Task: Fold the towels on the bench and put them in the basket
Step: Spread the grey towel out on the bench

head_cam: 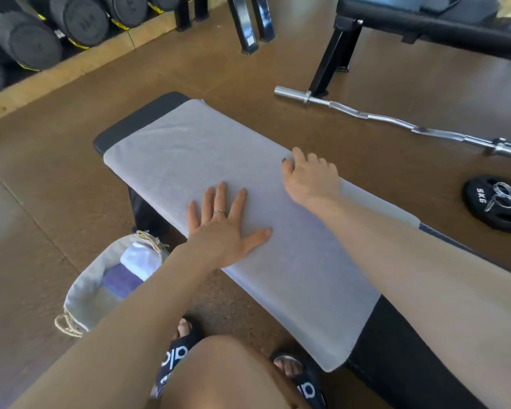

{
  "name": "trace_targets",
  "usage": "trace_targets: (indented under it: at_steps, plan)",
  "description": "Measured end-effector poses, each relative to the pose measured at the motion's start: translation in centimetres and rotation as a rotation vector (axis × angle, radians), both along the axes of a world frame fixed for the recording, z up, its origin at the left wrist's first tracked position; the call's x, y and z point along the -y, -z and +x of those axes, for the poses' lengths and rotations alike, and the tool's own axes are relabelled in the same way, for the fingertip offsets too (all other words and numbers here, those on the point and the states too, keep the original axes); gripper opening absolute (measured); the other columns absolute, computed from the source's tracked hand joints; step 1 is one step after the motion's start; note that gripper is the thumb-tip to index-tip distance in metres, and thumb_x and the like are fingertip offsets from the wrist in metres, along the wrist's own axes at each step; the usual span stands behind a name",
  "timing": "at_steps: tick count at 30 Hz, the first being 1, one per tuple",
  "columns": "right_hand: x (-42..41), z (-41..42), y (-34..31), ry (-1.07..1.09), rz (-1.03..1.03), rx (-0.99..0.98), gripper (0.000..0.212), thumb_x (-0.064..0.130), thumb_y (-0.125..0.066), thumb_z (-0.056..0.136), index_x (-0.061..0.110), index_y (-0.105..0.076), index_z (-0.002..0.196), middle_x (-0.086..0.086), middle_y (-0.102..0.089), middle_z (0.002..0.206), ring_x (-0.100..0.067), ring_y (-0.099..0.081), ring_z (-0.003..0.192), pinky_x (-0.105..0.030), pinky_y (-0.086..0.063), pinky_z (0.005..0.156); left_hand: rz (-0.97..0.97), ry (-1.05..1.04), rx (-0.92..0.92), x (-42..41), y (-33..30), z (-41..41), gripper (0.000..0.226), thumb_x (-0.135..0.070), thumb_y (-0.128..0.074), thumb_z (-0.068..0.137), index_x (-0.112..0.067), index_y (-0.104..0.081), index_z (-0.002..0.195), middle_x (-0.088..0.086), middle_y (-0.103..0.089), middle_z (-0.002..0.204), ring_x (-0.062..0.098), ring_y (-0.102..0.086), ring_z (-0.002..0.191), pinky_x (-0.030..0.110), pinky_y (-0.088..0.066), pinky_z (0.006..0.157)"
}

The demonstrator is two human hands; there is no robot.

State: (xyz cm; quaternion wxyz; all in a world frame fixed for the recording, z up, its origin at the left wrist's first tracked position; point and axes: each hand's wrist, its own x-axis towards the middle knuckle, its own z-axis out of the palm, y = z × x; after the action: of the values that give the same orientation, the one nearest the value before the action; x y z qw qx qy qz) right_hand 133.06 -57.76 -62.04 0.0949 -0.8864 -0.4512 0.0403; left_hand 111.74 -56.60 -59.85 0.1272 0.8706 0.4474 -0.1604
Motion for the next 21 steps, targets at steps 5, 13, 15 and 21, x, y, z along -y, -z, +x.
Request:
trace_targets:
  at_steps: [5,13,15,21]
  plan:
    - [8.7,4.8,-0.9,0.154,-0.128,-0.085,0.061,0.05,-0.013,0.106,0.012,-0.06,0.115,-0.016,-0.068,0.113,-0.037,-0.063,0.102,-0.045,-0.042,0.091,0.002,0.003,-0.007,0.4,-0.9,0.0,0.097,-0.089,-0.019,0.082,-0.039,0.017,0.156,0.001,0.03,0.163,0.024,0.026,0.151,0.054,0.01,0.122]
    - [14.9,3.9,-1.8,-0.019,0.062,0.161,0.051,0.043,-0.024,0.105,0.014,-0.049,0.138,-0.016,-0.062,0.121,-0.038,-0.057,0.108,-0.045,-0.041,0.09,0.154,0.276,0.08,6.9,-2.7,3.3,0.09,-0.075,-0.024,0.093,-0.024,0.008,0.16,0.011,0.016,0.167,0.03,0.011,0.154,0.053,-0.001,0.124]
    - [15.2,2.3,-1.5,-0.133,0.03,0.061,0.062,0.048,-0.013,0.099,0.021,-0.04,0.148,-0.012,-0.051,0.139,-0.035,-0.047,0.127,-0.046,-0.036,0.103,0.055,0.447,0.118,11.2,-2.4,4.1,0.089,-0.074,-0.024,0.095,-0.025,0.013,0.159,0.009,0.02,0.166,0.029,0.016,0.153,0.052,0.001,0.123]
    - [20.3,5.3,-1.0,0.079,-0.168,-0.074,0.056,0.046,-0.012,0.106,0.031,-0.014,0.16,-0.012,-0.029,0.161,-0.031,-0.029,0.147,-0.046,-0.02,0.12,0.005,0.613,0.019,17.4,-0.7,2.6,0.084,-0.074,-0.016,0.095,-0.034,0.031,0.152,0.005,0.042,0.156,0.03,0.038,0.145,0.057,0.012,0.121]
